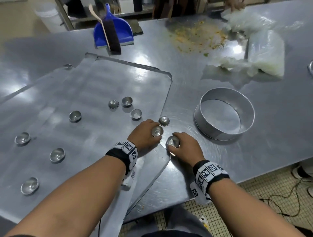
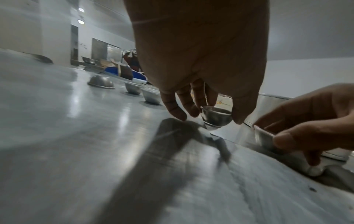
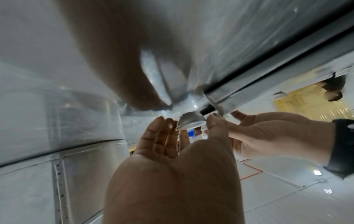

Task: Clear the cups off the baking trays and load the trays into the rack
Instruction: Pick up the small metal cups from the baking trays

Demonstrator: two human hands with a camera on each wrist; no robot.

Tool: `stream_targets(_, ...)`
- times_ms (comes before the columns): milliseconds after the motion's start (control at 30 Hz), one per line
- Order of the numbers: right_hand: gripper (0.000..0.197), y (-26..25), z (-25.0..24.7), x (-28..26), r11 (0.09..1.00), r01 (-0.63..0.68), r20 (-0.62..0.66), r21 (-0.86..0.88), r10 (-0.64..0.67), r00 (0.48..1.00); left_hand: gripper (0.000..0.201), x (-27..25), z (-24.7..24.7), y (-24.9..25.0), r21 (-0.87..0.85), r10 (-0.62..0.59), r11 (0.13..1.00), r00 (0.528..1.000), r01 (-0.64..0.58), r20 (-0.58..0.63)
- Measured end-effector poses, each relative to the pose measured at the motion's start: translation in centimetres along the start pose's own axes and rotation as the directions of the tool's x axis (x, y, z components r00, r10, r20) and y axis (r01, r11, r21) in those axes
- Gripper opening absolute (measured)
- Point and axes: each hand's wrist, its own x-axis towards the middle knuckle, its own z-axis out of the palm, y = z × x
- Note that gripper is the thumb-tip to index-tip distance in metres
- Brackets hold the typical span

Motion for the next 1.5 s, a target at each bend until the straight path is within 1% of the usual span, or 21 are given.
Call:
stream_targets(67,0.055,-0.6,-0.4,0.3,0.999,0.018,-0.012,-0.027,-0.018,1.000,0.061,-1.0,-0.4,-0.6,-0.032,-0.037,0.999,0.999,0.035,-0.037)
stream_targets(133,0.053,-1.7,-0.6,0.7,0.997,0.056,-0.015,-0.058,-0.057,0.998,0.068,-2.4,-1.0,-1.5,-0.047,-0.081,0.996,0.994,0.078,-0.068)
stream_targets(267,0.035,-5.3,0.2,1.0,0.980,0.176,0.019,-0.097,-0.175,0.984,0.065,-6.1,-1.9,-3.6,-0.060,-0.166,0.985,0.977,0.160,-0.130)
stream_targets(367,0.032,-7.5,1.7,0.8,0.957,0.265,0.088,-0.115,-0.256,0.963,0.061,-9.1,-1.9,-5.3,-0.091,-0.229,0.972,0.958,0.216,-0.175)
stream_targets(500,0.023,-9.6,3.5,0.6,0.914,0.384,0.182,-0.131,-0.359,0.915,0.056,-12.6,-1.8,-7.0,-0.107,-0.289,0.957,0.932,0.271,-0.220)
stream_targets(633,0.032,-10.8,5.1,0.6,0.886,0.440,0.249,-0.149,-0.397,0.883,0.048,-15.2,-1.9,-8.2,-0.148,-0.332,0.942,0.906,0.302,-0.262)
stream_targets(767,0.029,-11.5,6.0,0.2,0.855,0.489,0.292,-0.169,-0.431,0.854,0.054,-16.6,-2.0,-9.1,-0.163,-0.367,0.928,0.898,0.335,-0.244)
stream_targets(867,0.034,-11.9,6.3,-0.1,0.842,0.507,0.311,-0.185,-0.439,0.843,0.054,-17.3,-1.8,-9.5,-0.167,-0.378,0.924,0.891,0.344,-0.252)
stream_targets(967,0.034,-11.9,6.8,-0.1,0.828,0.532,0.311,-0.178,-0.465,0.829,0.059,-17.8,-1.6,-9.9,-0.164,-0.380,0.923,0.885,0.347,-0.268)
stream_targets(1000,0.039,-11.9,6.9,0.0,0.830,0.530,0.313,-0.170,-0.465,0.828,0.063,-17.9,-1.6,-9.9,-0.166,-0.378,0.924,0.884,0.344,-0.276)
stream_targets(1067,0.057,-11.8,6.8,0.1,0.847,0.514,0.315,-0.139,-0.454,0.833,0.069,-18.1,-1.8,-9.7,-0.189,-0.369,0.927,0.879,0.325,-0.302)
stream_targets(1100,0.060,-11.8,6.6,0.3,0.851,0.509,0.304,-0.130,-0.454,0.837,0.068,-18.1,-2.0,-9.7,-0.210,-0.370,0.925,0.872,0.316,-0.319)
stream_targets(1200,0.055,-11.6,5.9,1.5,0.853,0.504,0.253,-0.138,-0.462,0.850,0.055,-18.2,-3.0,-9.9,-0.270,-0.398,0.911,0.837,0.312,-0.376)
stream_targets(1300,0.046,-11.8,4.9,3.5,0.863,0.483,0.154,-0.144,-0.463,0.873,0.042,-18.3,-4.6,-10.6,-0.294,-0.432,0.898,0.777,0.326,-0.458)
stream_targets(1367,0.044,-12.2,4.2,4.9,0.872,0.469,0.112,-0.142,-0.456,0.883,0.038,-18.4,-5.8,-11.2,-0.291,-0.451,0.892,0.742,0.347,-0.497)
stream_targets(1500,0.043,-12.9,3.5,7.6,0.873,0.470,0.099,-0.129,-0.460,0.882,0.037,-18.5,-7.6,-13.0,-0.250,-0.480,0.875,0.673,0.415,-0.563)
